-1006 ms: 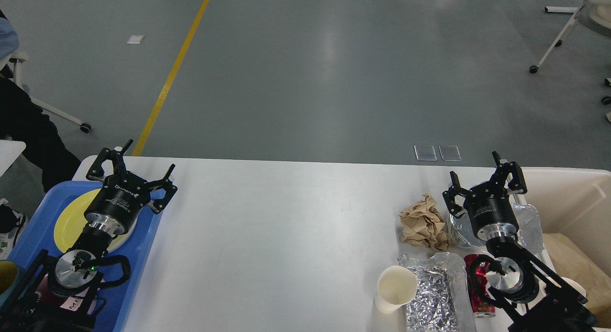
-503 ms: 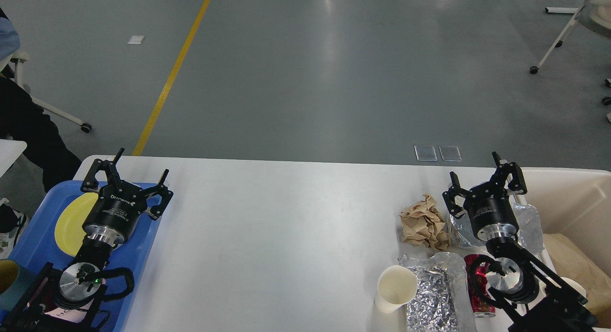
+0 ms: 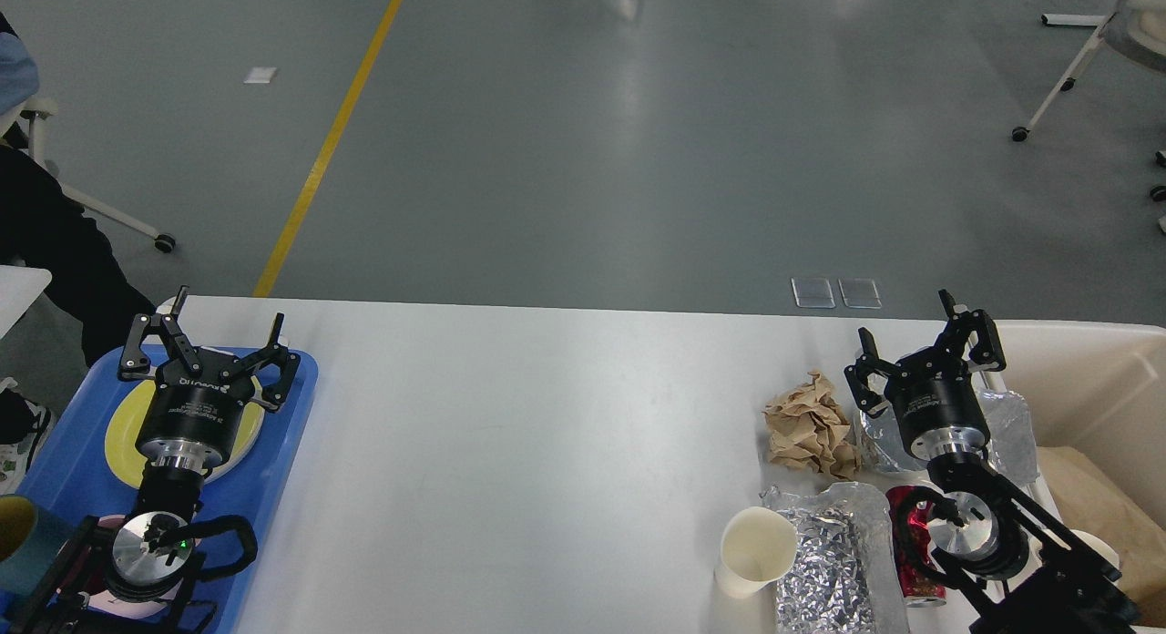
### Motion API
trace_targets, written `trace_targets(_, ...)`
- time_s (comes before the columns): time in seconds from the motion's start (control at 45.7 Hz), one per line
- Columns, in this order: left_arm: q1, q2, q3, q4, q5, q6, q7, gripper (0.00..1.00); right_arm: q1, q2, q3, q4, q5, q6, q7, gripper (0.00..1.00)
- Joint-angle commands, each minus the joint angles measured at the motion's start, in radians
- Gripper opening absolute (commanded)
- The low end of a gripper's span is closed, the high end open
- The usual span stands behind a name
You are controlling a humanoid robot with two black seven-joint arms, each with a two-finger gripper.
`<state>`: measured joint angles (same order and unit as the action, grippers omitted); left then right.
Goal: Tidy desktop
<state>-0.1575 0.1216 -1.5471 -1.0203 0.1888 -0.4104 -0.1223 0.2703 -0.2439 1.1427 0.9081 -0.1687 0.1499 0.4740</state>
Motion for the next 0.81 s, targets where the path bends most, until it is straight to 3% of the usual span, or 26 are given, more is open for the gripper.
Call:
trace_targets(0.0, -0.002, -0.011, 0.004, 0.000, -0.002, -0.001, -0.039, 0.96, 0.000, 0.000, 0.000, 0.000, 0.000, 0.000, 0.000, 1.00)
trace_targets(0.372, -0.007, -0.031, 0.016, 0.008, -0.002, -0.004, -0.045, 0.96, 0.000, 0.000, 0.000, 0.000, 0.000, 0.000, 0.000, 1.00)
trace_targets(0.787, 0.007, -0.045, 0.051, 0.049, 0.012, -0.099, -0.040, 0.96, 0.000, 0.000, 0.000, 0.000, 0.000, 0.000, 0.000, 1.00)
